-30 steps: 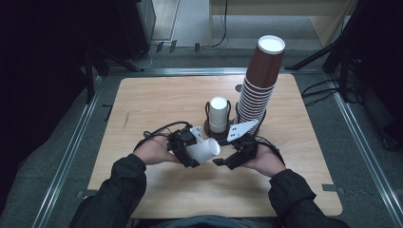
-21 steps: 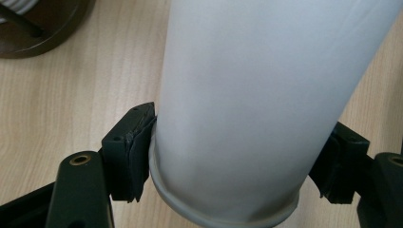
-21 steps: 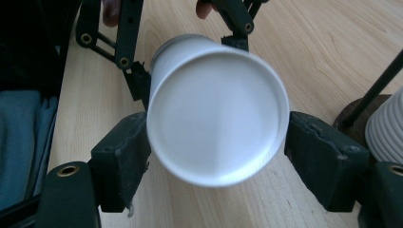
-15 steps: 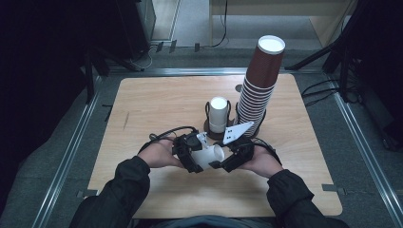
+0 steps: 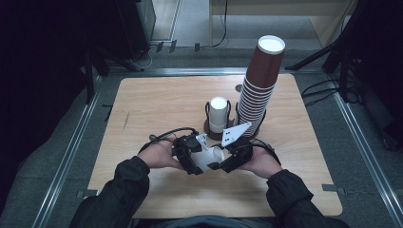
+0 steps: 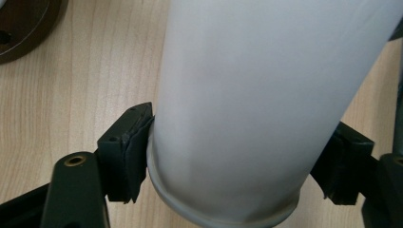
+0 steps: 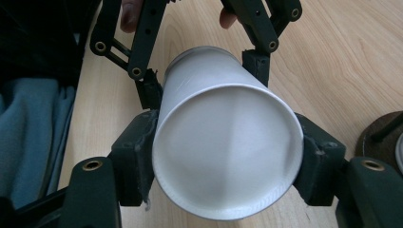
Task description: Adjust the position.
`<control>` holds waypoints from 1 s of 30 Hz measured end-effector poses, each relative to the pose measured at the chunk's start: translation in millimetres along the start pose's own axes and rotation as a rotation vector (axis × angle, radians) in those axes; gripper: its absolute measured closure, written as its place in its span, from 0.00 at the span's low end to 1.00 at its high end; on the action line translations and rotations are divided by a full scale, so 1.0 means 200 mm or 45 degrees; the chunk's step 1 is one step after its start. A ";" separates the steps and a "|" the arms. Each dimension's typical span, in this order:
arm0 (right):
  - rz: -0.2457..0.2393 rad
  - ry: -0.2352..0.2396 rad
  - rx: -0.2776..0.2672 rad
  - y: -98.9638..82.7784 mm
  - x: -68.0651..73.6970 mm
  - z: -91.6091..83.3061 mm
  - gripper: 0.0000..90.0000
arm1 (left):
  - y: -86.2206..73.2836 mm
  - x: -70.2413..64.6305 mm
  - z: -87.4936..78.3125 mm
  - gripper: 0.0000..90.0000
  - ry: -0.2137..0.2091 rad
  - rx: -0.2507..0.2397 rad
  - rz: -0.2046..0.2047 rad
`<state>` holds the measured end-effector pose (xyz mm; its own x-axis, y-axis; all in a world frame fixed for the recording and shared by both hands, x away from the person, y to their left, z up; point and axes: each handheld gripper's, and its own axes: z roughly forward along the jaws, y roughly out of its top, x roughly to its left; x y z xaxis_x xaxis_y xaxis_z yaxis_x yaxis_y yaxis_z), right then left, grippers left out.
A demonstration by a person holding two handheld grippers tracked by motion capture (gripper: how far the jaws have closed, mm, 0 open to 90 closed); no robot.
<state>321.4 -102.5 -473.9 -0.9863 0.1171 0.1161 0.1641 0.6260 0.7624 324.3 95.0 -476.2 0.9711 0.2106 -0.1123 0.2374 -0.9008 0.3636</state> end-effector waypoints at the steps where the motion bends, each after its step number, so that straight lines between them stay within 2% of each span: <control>1: 0.000 0.002 -0.005 0.00 0.00 0.00 0.38 | 0.00 0.00 0.00 0.23 -0.006 -0.012 -0.009; 3: -0.009 -0.011 -0.003 0.00 0.00 0.00 0.38 | -0.01 0.00 -0.01 0.12 0.023 -0.030 -0.002; 4: -0.026 -0.024 -0.011 0.00 0.00 0.00 0.38 | -0.01 0.00 -0.01 0.10 0.022 -0.051 -0.013; 5: 0.000 -0.018 -0.003 0.00 0.00 -0.01 0.38 | -0.01 0.00 -0.02 0.06 0.021 -0.066 -0.020; 6: -0.003 -0.030 -0.010 0.00 -0.01 -0.01 0.38 | -0.02 0.00 -0.02 0.01 0.028 -0.078 -0.024; 11: 0.004 -0.046 -0.050 -0.02 -0.03 -0.04 0.38 | -0.05 0.01 -0.04 0.00 0.060 -0.125 -0.034; 13: 0.028 -0.039 -0.050 -0.02 -0.02 -0.05 0.38 | -0.07 0.02 -0.05 0.00 0.068 -0.151 -0.050; 19: 0.028 -0.048 -0.089 -0.03 -0.04 -0.07 0.38 | -0.12 0.03 -0.10 0.00 0.086 -0.264 -0.072; 25: 0.051 -0.042 -0.127 -0.03 -0.04 -0.08 0.38 | -0.13 0.02 -0.11 0.00 0.042 -0.343 -0.093; 30: 0.056 -0.026 -0.178 -0.02 -0.03 -0.09 0.38 | -0.12 0.03 -0.10 0.00 0.012 -0.381 -0.102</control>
<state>327.3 -119.9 -466.2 -0.9774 0.1587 0.1398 0.2022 0.5066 0.8381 324.7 125.8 -467.2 0.9488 0.2813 -0.1435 0.3087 -0.7297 0.6101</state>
